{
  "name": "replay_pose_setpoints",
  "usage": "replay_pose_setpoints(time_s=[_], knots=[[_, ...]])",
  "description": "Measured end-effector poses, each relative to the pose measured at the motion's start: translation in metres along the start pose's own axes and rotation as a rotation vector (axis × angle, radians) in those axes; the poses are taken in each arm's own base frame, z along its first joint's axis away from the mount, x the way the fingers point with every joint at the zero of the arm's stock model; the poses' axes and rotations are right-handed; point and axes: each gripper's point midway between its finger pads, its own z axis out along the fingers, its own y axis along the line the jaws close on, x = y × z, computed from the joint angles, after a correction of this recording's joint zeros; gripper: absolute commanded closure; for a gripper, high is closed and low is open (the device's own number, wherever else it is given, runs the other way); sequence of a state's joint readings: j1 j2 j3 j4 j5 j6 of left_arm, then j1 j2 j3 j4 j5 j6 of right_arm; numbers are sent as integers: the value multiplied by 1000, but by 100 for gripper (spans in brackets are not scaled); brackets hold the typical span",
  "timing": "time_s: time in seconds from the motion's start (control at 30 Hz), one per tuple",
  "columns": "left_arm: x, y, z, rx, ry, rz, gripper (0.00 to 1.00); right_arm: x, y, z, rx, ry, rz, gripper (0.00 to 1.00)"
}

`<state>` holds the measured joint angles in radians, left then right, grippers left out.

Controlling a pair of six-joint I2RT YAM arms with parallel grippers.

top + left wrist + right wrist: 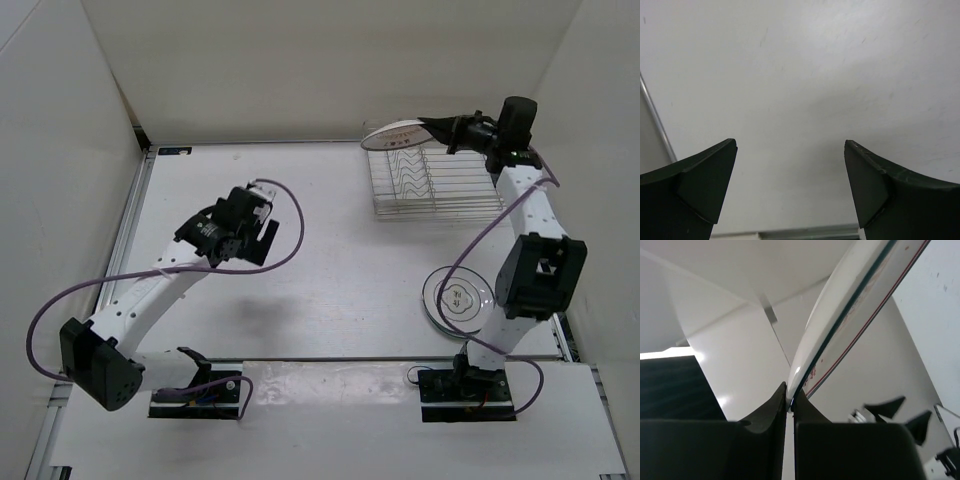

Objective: Unload the plates from the dish rack

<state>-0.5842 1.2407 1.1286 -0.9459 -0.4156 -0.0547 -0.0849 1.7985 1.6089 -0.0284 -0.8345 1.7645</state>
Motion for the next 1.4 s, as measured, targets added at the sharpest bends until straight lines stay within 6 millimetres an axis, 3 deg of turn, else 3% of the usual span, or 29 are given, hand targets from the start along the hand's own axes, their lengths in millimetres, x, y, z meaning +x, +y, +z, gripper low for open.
replay_pose_setpoints(time_s=[0.2,0.3,0.4,0.57,0.8,0.9,1.03,1.13,1.17,1.23,1.27,1.37,1.4], knots=[[-102,-14,-32,147,-251,23,0,81,-7,-44,30,131,-33,100],[-145,-31,-44,249,-343,37,0,100,-17,-56,61,181,-11,100],[-166,-54,-54,385,-407,63,0,107,-30,-57,103,226,36,100],[-183,-89,-73,573,-526,128,0,119,-50,-57,175,294,122,100],[-171,-144,-83,742,-591,277,2,138,-55,-57,205,368,151,100],[-160,-161,-81,764,-589,334,2,143,-58,-54,220,386,174,100],[-162,-165,-81,749,-611,357,7,153,-61,-47,240,426,192,100],[-169,-160,-77,708,-635,350,24,159,-64,-44,257,456,209,100],[-171,-159,-76,698,-640,349,39,161,-65,-43,263,466,213,100],[-174,-157,-74,677,-648,349,53,165,-67,-42,271,485,217,100],[-176,-155,-72,659,-655,354,67,168,-67,-42,275,495,217,100],[-179,-150,-65,616,-653,355,83,170,-66,-40,295,491,276,100],[-182,-148,-62,595,-657,349,93,169,-66,-40,302,488,300,100]])
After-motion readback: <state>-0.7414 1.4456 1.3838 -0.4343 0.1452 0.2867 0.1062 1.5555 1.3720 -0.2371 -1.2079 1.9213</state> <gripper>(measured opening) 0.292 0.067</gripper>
